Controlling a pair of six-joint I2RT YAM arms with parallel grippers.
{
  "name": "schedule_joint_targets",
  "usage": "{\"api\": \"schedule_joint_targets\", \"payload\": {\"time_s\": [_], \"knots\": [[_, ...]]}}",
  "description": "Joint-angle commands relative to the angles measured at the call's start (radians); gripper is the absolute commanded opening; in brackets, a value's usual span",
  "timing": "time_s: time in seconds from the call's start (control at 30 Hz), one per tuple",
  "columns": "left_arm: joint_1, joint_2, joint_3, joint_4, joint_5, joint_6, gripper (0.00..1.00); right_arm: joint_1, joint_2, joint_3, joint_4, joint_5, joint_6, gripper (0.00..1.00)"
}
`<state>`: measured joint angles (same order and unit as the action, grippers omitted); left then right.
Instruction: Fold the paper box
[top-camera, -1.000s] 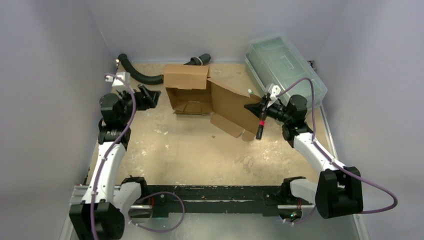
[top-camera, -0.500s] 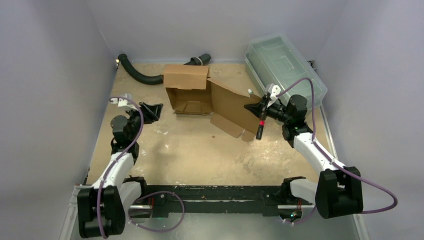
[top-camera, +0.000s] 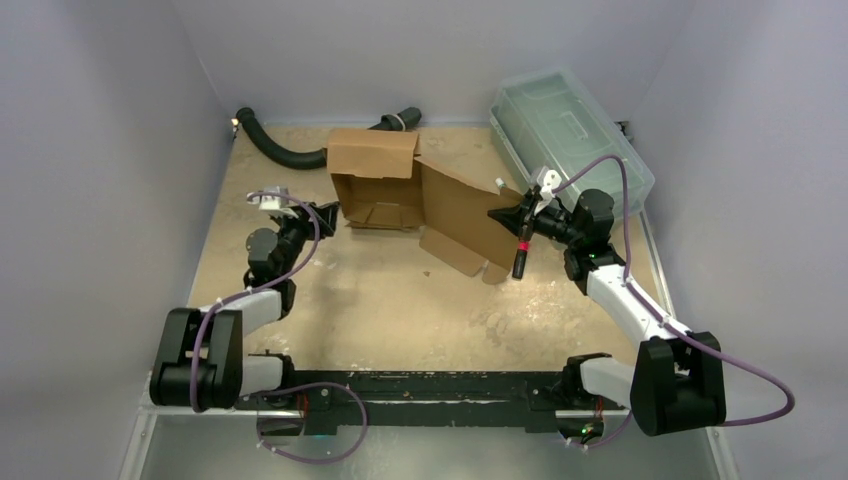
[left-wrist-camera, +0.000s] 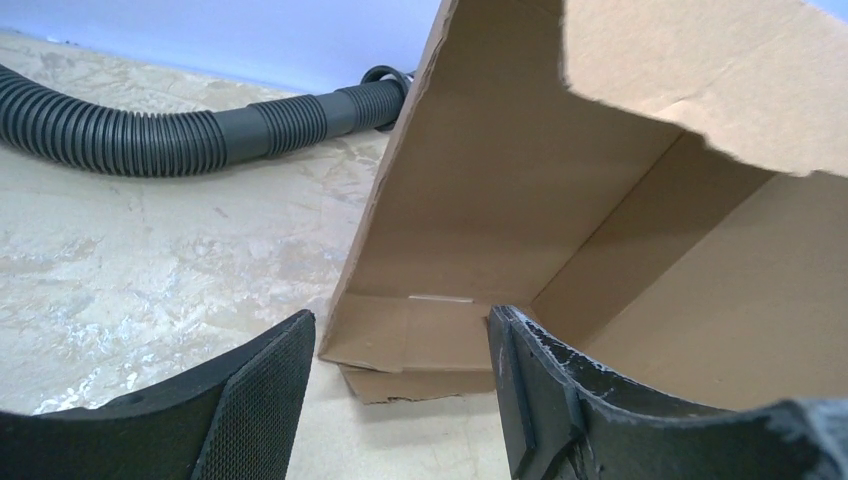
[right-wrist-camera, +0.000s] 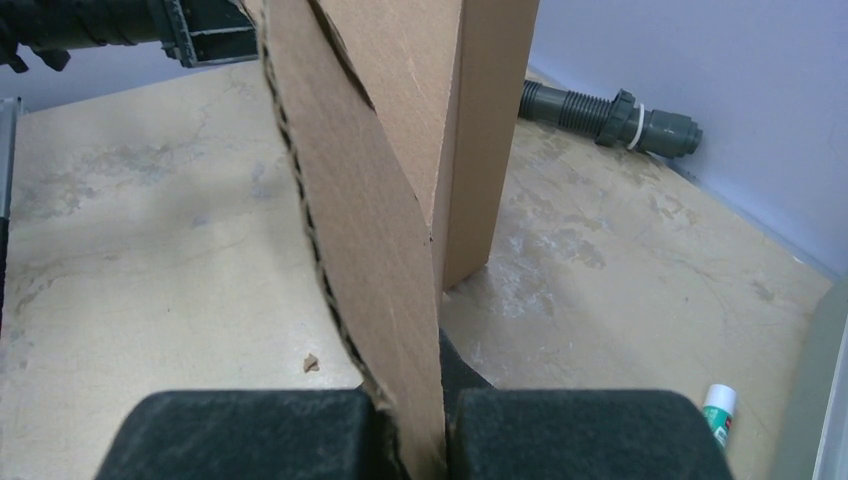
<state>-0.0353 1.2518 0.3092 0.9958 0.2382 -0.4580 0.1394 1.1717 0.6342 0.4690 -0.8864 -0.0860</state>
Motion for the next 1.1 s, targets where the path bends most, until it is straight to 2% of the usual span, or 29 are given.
{"api": "schedule_joint_targets", "payload": {"time_s": [0.0,0.4,0.73,0.83,1.07], "knots": [[-0.006,0.079,0.047,0.154,0.004,0.032,0.63,0.006,-0.003,0.037,0.011,-0.031,0.013,0.0],[-0.008,0.289,0.163,0.202,0.045,0.058,0.62,0.006,0.003,0.036,0.015,-0.036,0.016,0.0],[-0.011,0.382,0.242,0.181,0.024,0.079,0.55,0.006,0.011,0.038,0.017,-0.037,0.015,0.0],[-0.011,0.406,0.261,0.179,0.032,0.076,0.46,0.006,0.014,0.038,0.017,-0.038,0.016,0.0],[-0.012,0.435,0.27,0.197,0.062,0.062,0.11,0.005,0.017,0.041,0.016,-0.037,0.016,0.0]]}}
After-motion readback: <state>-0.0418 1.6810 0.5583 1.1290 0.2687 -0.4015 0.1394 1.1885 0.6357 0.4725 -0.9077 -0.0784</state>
